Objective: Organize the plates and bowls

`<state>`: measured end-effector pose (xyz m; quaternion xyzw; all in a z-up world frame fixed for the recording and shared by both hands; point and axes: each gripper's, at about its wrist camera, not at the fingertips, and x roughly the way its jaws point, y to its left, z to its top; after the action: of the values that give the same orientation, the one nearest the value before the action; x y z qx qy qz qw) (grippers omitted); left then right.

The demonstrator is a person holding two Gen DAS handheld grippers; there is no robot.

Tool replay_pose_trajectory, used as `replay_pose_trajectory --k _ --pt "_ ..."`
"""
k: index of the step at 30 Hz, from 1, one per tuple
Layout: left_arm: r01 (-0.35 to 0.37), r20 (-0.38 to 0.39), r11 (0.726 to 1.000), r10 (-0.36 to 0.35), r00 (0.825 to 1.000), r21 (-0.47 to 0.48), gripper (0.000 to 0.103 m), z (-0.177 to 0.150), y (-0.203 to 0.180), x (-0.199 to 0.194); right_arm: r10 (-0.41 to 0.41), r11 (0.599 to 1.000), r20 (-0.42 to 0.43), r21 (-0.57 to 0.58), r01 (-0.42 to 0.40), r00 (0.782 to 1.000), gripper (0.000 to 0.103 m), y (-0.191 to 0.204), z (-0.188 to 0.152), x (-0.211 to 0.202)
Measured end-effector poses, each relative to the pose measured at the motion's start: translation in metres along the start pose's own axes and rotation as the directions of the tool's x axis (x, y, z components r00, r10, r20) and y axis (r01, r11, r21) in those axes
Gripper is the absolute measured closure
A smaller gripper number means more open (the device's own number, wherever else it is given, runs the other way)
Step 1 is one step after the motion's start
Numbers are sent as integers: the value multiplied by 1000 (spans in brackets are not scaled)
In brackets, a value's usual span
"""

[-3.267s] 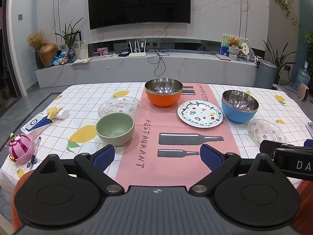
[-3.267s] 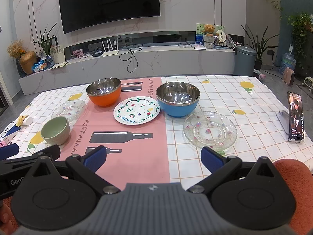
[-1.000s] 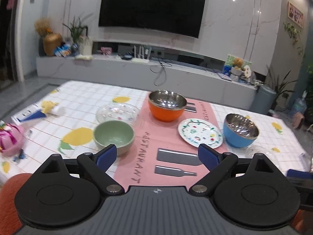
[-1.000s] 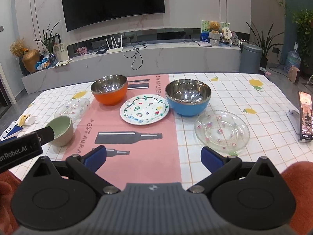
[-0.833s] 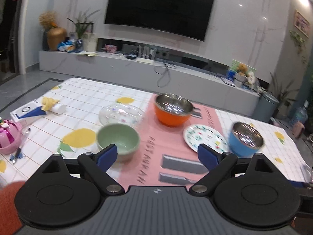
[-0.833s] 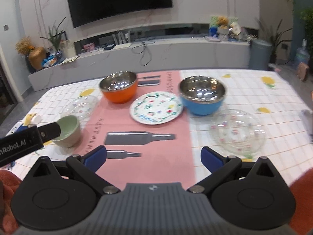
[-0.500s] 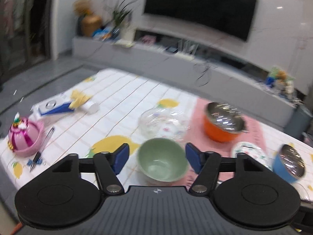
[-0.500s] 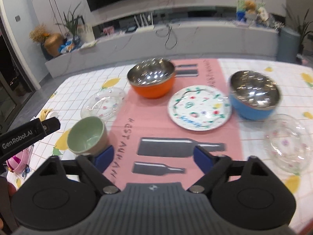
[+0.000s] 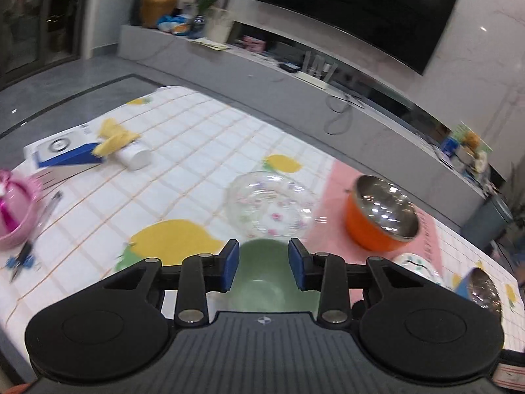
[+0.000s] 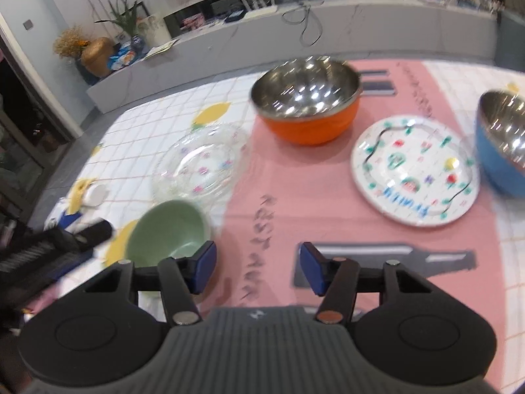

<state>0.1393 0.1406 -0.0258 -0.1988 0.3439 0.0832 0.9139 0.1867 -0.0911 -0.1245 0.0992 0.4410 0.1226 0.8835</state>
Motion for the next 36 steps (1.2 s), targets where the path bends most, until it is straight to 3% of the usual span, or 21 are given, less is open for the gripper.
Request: replay_pose_trajectory --k 9,16,27,28,33,34,35,36 --pt "116 -19 992 -115 993 57 62 28 -55 32 -61 995 58 81 56 996 45 -43 45 3" --pt "153 -18 983 -152 988 102 60 43 -90 68 -128 981 106 161 110 986 30 -70 95 18" --pt "118 -69 985 -110 992 126 58 37 -84 102 -198 959 13 211 191 980 31 -77 131 89" --pt "118 -77 986 -109 991 119 58 37 -82 104 -205 957 -2 210 201 979 33 -76 132 95" --pt "121 -85 986 -112 990 114 58 38 -82 101 -225 948 -53 220 231 973 63 -78 132 114" --pt "121 -82 986 -112 990 115 58 38 -82 100 -232 949 -46 211 237 972 81 -76 132 113" --pt "124 -81 986 -115 990 115 58 38 -82 99 -208 954 -52 210 214 977 92 -76 132 113" --pt "127 -82 986 -118 990 113 58 39 -82 98 -200 952 -62 224 209 978 93 -77 131 111"
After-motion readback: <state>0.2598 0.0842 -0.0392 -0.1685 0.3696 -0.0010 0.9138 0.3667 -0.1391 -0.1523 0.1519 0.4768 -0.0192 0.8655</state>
